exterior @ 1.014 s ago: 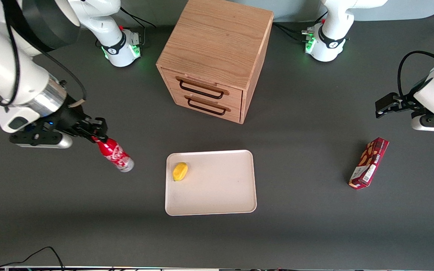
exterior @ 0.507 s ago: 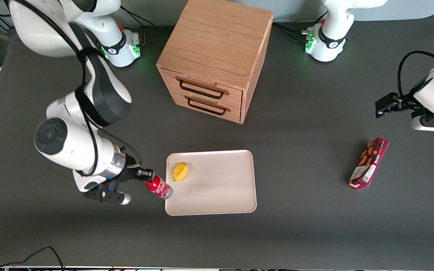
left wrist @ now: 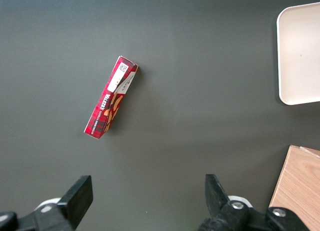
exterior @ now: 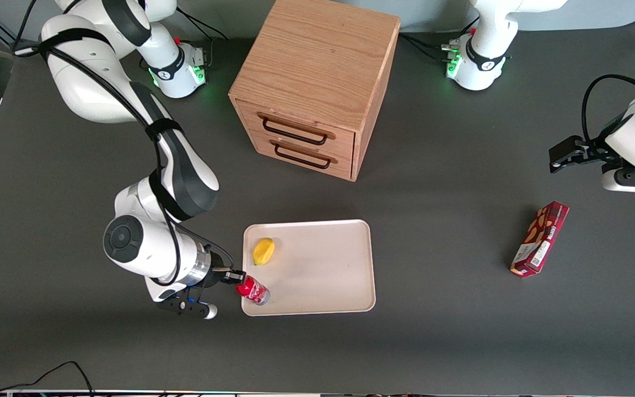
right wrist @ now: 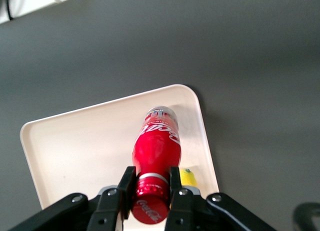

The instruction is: Place coke bottle on tray

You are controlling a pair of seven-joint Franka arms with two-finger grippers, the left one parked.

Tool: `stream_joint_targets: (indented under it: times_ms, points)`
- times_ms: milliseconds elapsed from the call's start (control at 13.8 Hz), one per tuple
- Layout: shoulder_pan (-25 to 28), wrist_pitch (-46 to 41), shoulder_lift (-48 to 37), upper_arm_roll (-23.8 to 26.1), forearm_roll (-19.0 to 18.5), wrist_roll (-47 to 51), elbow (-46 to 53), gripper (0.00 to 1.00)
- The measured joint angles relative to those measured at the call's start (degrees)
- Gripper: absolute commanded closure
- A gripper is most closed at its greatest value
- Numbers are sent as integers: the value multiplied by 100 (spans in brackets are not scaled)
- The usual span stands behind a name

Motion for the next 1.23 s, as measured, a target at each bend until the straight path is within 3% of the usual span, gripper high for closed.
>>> stream_joint_targets:
  times_ms: [145, 217, 290, 580, 870, 1232]
  points:
    - [3, 136, 153, 1, 13, 49, -3, 100]
    - [2, 209, 156, 1, 23, 68, -1, 76]
    - [2, 235, 159, -1, 24, 88, -10, 1]
    - [-14, 424, 106, -4, 35, 112, 41, 0]
    - [-38, 221, -699, -5, 35, 112, 226, 0]
    - [-144, -2172, -2451, -6, -131, -94, 145, 0]
